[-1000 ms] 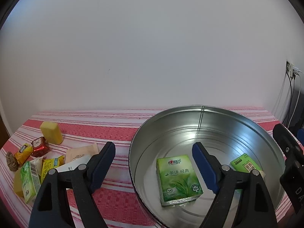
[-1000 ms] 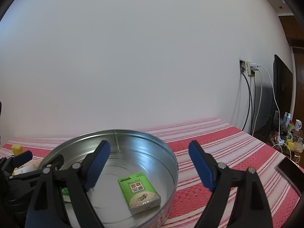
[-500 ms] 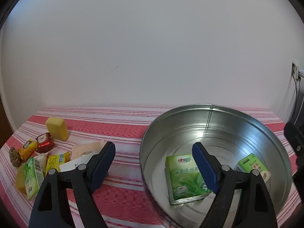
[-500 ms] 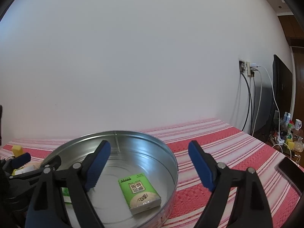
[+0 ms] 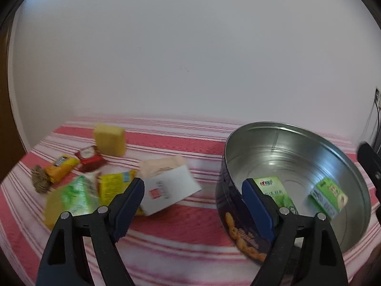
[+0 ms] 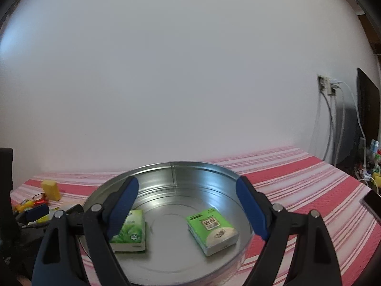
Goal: Organize objects
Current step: 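Withdraw both open tools from the tin, then grasp a green tissue pack with the right tool while the left grasps the yellow sponge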
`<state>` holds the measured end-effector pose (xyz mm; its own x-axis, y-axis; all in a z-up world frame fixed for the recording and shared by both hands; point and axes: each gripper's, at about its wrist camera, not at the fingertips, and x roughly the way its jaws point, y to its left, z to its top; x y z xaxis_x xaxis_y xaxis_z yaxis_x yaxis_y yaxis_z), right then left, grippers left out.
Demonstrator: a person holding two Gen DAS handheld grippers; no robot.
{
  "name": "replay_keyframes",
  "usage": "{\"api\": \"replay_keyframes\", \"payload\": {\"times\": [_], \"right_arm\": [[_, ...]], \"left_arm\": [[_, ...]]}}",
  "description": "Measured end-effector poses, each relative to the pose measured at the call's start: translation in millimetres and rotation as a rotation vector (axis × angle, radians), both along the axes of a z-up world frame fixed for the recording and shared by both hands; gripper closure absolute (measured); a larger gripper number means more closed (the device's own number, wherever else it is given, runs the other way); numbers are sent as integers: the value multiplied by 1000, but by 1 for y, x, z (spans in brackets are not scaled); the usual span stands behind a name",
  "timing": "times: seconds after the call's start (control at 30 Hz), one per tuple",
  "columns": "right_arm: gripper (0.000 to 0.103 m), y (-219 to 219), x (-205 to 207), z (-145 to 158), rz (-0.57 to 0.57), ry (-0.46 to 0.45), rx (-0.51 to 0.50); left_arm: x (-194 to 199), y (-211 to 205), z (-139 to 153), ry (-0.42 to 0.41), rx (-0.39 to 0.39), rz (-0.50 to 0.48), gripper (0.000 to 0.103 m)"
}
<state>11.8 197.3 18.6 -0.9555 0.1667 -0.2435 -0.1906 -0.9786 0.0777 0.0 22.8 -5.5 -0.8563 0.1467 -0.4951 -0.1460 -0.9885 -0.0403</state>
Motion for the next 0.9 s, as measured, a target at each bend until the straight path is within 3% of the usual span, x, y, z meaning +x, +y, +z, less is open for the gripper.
{"api": "replay_keyframes", "payload": {"times": [0.3, 0.43, 0.7, 0.9], "right_arm": [[17, -46, 2, 0, 59, 22, 79], [17, -57, 3, 4, 94, 41, 60], [21, -128, -19, 4, 349, -20, 28], [22, -197, -42, -7, 567, -168, 16]], "left_arm": [[15, -37, 11, 44, 75, -49, 17], [17, -77, 15, 59, 86, 30, 17], [7, -174, 9, -4, 11, 293, 17], [4, -231, 0, -92, 13, 410, 17]]}}
